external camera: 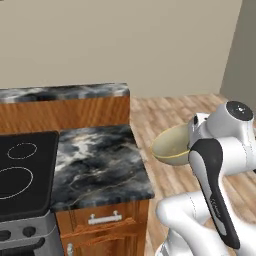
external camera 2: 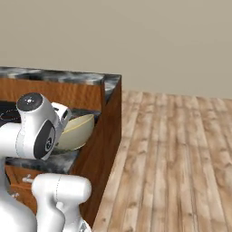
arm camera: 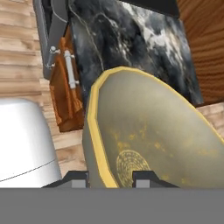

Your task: Move the bowls from the cabinet to the plates on the dining table.

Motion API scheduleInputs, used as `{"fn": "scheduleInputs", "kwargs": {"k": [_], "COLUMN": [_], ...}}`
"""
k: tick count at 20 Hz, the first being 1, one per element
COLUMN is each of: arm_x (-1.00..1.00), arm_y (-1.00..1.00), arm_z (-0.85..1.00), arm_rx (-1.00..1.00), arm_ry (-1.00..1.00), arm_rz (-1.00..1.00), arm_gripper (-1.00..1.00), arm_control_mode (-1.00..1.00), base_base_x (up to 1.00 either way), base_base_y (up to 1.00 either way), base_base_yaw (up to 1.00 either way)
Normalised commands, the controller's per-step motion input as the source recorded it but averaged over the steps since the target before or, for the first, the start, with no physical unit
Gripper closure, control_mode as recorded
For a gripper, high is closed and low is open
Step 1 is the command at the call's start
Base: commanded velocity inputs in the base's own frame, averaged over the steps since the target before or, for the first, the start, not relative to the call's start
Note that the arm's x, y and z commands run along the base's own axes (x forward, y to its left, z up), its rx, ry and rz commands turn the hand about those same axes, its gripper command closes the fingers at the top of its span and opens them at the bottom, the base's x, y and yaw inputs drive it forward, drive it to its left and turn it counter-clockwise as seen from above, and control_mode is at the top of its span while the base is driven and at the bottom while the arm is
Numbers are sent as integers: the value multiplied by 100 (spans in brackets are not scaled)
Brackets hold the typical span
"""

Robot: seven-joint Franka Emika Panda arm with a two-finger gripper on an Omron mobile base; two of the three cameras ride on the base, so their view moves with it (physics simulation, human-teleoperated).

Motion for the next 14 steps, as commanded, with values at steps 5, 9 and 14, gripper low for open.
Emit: {"fn": "scheduleInputs", "kwargs": {"k": [5, 9, 14], "arm_x": [0, 0, 0], "arm_y": [0, 0, 0], "arm_z": [0, 0, 0], "arm_rx": [0, 0, 0], "arm_ry": [0, 0, 0], "arm_rz": [0, 0, 0], "arm_gripper": [100, 100, 100], "arm_control_mode": [100, 100, 100], "base_base_x": [0, 0, 0], "base_base_y": [-37, -59, -76], "base_base_yaw": [42, 36, 36]}}
